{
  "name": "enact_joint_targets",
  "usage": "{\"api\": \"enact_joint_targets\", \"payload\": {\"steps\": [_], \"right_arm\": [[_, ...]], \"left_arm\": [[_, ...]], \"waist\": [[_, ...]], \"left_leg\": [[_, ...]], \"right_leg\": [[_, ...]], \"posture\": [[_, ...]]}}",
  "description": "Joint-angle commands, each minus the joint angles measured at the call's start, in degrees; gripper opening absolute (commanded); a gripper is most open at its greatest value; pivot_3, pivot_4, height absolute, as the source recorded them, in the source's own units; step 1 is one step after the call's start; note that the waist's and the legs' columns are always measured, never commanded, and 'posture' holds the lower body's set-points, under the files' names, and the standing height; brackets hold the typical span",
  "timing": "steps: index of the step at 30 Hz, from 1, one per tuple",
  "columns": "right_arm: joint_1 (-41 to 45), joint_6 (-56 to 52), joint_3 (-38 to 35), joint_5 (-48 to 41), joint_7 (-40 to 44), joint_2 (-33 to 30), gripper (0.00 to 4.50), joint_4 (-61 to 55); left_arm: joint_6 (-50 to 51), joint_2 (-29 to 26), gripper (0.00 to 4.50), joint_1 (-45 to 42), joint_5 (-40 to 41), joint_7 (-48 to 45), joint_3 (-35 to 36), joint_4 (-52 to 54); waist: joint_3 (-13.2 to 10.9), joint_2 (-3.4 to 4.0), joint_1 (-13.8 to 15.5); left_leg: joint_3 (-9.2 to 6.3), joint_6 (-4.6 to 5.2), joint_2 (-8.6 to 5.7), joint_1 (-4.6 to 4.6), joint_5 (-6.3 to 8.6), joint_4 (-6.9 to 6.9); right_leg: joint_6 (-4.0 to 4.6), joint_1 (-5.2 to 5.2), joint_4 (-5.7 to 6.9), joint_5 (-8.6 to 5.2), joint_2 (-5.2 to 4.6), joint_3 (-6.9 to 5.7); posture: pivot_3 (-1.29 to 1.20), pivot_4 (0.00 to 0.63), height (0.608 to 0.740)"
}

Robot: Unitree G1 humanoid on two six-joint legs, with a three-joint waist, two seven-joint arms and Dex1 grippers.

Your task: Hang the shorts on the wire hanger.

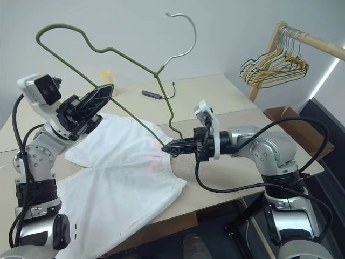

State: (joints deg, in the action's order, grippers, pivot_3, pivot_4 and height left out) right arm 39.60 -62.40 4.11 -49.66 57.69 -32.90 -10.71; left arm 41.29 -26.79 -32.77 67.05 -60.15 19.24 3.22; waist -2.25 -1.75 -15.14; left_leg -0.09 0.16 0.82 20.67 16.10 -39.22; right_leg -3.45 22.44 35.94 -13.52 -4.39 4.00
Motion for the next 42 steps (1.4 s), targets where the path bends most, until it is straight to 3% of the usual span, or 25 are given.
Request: {"api": "enact_joint_targets", "payload": {"steps": [1, 5, 9, 12, 13, 21, 26, 30, 35, 42], "right_arm": [[1.5, 0.6, -2.5, 0.0, -2.5, 0.8, 0.0, 0.7], [1.7, 0.1, -5.4, -2.2, -4.8, 2.2, 0.0, 0.6], [0.8, -1.4, -9.8, -5.3, -8.8, 3.7, 0.0, 0.6], [-2.1, -6.1, -12.0, -6.0, -11.9, 0.6, 0.0, 1.3], [-3.4, -8.2, -12.1, -5.9, -12.7, -1.1, 0.0, 1.5], [-15.3, -21.1, -15.8, -5.7, -17.0, -11.1, 0.0, 4.8], [-17.9, -29.3, -10.1, -9.3, -4.1, -20.1, 0.0, 13.1], [-21.1, -23.9, -2.1, -6.7, 8.6, -26.7, 0.0, 15.6], [-17.8, -19.7, 7.2, -1.8, 17.0, -26.9, 0.0, 20.6], [-13.8, -16.6, 11.0, 4.7, 16.1, -19.6, 0.0, 28.6]], "left_arm": [[0.1, -0.4, 0.77, 0.2, -1.4, -0.2, -1.2, 0.3], [-0.8, -2.8, 2.12, 2.7, -9.1, -1.1, -6.3, 0.7], [-3.6, -8.7, 3.38, 6.2, -20.2, -3.7, -13.8, 1.1], [-9.1, -15.4, 4.35, 9.4, -30.8, -6.6, -19.4, 0.1], [-11.1, -16.7, 4.47, 10.2, -33.3, -6.6, -20.1, -0.4], [-17.0, -23.5, 4.47, 15.7, -40.4, -9.8, -20.2, 3.1], [-19.2, -27.5, 4.47, 19.6, -42.5, -12.9, -19.9, 4.6], [-19.8, -28.8, 4.47, 21.2, -42.9, -13.8, -19.1, 5.2], [-19.2, -29.0, 4.47, 22.4, -42.7, -13.3, -18.7, 7.0], [-18.4, -29.5, 4.47, 25.3, -42.6, -12.5, -17.6, 9.4]], "waist": [[0.0, 0.0, 0.0], [0.0, 0.01, -0.1], [0.0, 0.04, -0.2], [-0.1, 0.1, -0.3], [-0.1, 0.11, -0.3], [-0.2, 0.27, 0.3], [-0.3, 0.38, -0.1], [-0.3, 0.38, 0.0], [-0.3, 0.39, -0.2], [-0.3, 0.41, 0.3]], "left_leg": [[0.01, 0.0, -0.01, -0.01, 0.0, 0.0], [0.01, 0.0, -0.01, -0.01, 0.0, 0.0], [0.01, 0.0, -0.01, 0.09, 0.0, 0.01], [0.04, 0.0, -0.01, 0.23, 0.0, 0.01], [0.03, 0.0, 0.0, 0.33, 0.0, 0.01], [0.14, 0.05, -0.01, 0.73, 0.02, 0.01], [0.26, 0.08, 0.01, 0.66, 0.04, 0.01], [0.29, 0.09, 0.08, 0.49, 0.03, 0.01], [0.38, 0.11, 0.07, 0.46, 0.02, 0.0], [0.3, 0.11, 0.09, 0.5, 0.02, 0.0]], "right_leg": [[0.0, 0.0, 0.0, 0.0, -0.01, 0.01], [0.0, 0.0, 0.0, 0.0, 0.0, 0.01], [0.02, 0.12, 0.01, 0.01, 0.02, 0.01], [0.04, 0.32, 0.08, 0.02, 0.03, 0.03], [0.05, 0.42, 0.09, 0.02, 0.03, 0.02], [0.03, 0.8, 0.01, 0.01, -0.04, 0.06], [-0.01, 0.77, 0.03, -0.02, -0.01, 0.13], [-0.38, 0.65, 0.04, -0.25, 0.05, 0.12], [-0.42, 0.63, 0.02, -0.27, 0.04, 0.24], [-0.39, 0.68, 0.08, -0.25, 0.06, 0.19]], "posture": [[-0.26, 0.0, 0.74], [-0.27, 0.0, 0.74], [-0.28, 0.0, 0.74], [-0.28, 0.0, 0.74], [-0.28, 0.0, 0.74], [-0.29, 0.0, 0.74], [-0.28, 0.0, 0.74], [-0.27, 0.0, 0.74], [-0.25, 0.0, 0.74], [-0.22, 0.0, 0.74]]}}
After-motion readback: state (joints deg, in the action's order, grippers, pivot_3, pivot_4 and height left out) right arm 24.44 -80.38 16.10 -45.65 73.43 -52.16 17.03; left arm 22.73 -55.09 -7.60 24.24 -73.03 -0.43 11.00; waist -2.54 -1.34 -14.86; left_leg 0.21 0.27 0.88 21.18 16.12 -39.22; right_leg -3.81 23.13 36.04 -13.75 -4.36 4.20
